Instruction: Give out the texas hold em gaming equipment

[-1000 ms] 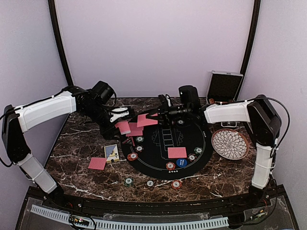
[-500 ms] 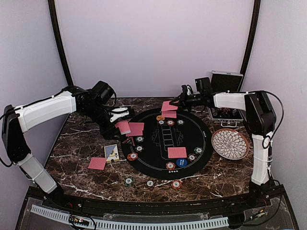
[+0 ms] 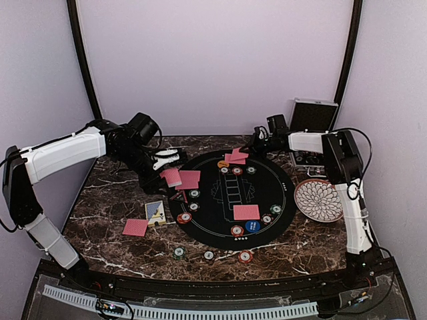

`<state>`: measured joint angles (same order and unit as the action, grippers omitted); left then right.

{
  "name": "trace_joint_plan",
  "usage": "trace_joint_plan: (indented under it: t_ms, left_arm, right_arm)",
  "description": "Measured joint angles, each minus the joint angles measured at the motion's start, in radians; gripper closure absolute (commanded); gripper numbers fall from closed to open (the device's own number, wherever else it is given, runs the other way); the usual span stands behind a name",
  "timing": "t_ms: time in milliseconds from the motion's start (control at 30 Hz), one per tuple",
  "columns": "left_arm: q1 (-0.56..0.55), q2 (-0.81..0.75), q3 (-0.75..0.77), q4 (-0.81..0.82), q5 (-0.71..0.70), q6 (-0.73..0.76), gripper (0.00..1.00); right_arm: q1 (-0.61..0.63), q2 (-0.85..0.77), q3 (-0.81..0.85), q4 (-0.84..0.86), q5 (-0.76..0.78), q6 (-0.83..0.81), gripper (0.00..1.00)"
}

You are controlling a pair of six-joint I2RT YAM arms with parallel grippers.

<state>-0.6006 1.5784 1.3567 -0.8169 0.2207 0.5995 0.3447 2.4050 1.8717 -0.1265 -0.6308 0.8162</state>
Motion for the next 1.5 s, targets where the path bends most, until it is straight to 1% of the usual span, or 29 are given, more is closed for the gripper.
trace_joint_plan:
  t_ms: [300, 500, 533, 600, 633, 933, 1200, 1267, 1300, 1500]
  left_arm:
    - [0.0, 0.0, 0.0, 0.0, 0.004, 0.0, 1.0]
    - [0.0, 0.0, 0.0, 0.0, 0.007, 0.0, 1.0]
    - [0.0, 0.0, 0.0, 0.0, 0.007, 0.0, 1.0]
    - [0.0, 0.0, 0.0, 0.0, 0.006, 0.0, 1.0]
    - [0.0, 0.0, 0.0, 0.0, 0.006, 0.0, 1.0]
    - [0.0, 0.0, 0.0, 0.0, 0.006, -0.001, 1.0]
    - [0.0, 0.0, 0.0, 0.0, 0.006, -0.001, 1.0]
    - [0.0, 0.0, 0.0, 0.0, 0.006, -0.001, 1.0]
    - [0.0, 0.0, 0.0, 0.0, 0.006, -0.001, 1.0]
    - [0.0, 0.0, 0.0, 0.0, 0.005, -0.001, 1.0]
  right_arm:
    - [0.0, 0.081, 0.084, 0.044, 0.003, 0.04, 1.0]
    - [0.0, 0.118, 0.113, 0.051, 0.005, 0.056, 0.9]
    - [0.0, 0.118, 0.113, 0.051, 0.006, 0.056, 0.88]
    - [0.0, 0.118, 0.114, 0.051, 0.009, 0.054, 0.79]
    - [0.0, 0.118, 0.114, 0.051, 0.012, 0.05, 0.74]
    - [0.0, 0.117, 0.116, 0.008, 0.06, 0.002, 0.37]
    - [0.0, 0.069, 0.1, -0.052, 0.108, -0.066, 0.14]
    - [0.0, 0.048, 0.089, -0.062, 0.12, -0.077, 0.04]
    - [0.0, 0.035, 0.079, -0.065, 0.127, -0.085, 0.02]
    - [0.001, -0.051, 0.018, -0.085, 0.16, -0.117, 0.01]
